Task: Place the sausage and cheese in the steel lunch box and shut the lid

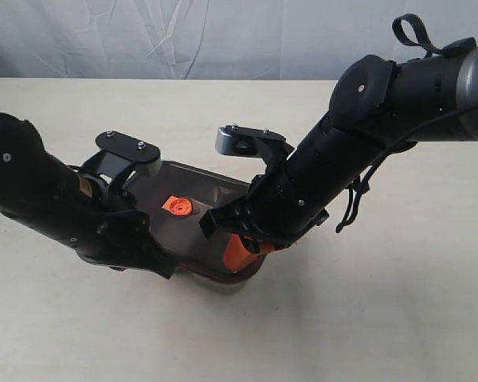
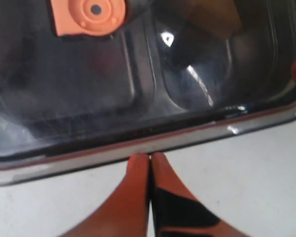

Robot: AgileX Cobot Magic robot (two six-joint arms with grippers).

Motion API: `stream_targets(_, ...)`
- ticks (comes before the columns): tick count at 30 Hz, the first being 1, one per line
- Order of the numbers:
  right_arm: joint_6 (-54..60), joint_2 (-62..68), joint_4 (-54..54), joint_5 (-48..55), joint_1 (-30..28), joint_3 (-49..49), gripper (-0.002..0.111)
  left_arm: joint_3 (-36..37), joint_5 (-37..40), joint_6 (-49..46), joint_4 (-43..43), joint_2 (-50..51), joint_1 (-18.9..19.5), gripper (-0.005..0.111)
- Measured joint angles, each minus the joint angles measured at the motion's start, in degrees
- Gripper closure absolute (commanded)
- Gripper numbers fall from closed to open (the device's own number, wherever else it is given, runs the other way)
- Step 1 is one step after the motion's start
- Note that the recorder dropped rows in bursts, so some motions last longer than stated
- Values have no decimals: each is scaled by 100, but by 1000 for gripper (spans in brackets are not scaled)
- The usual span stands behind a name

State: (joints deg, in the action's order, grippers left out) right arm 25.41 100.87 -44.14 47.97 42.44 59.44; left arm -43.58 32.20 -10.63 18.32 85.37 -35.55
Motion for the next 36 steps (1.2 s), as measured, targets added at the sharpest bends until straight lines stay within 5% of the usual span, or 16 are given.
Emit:
stream_targets(26,-172,-910,480,-188,0,0,108,-29,-635,90,-16,179,0,107)
stream_targets(36,-736,-1096,1086,988,42,0,108,-49,-661,90,-115,116,0,107)
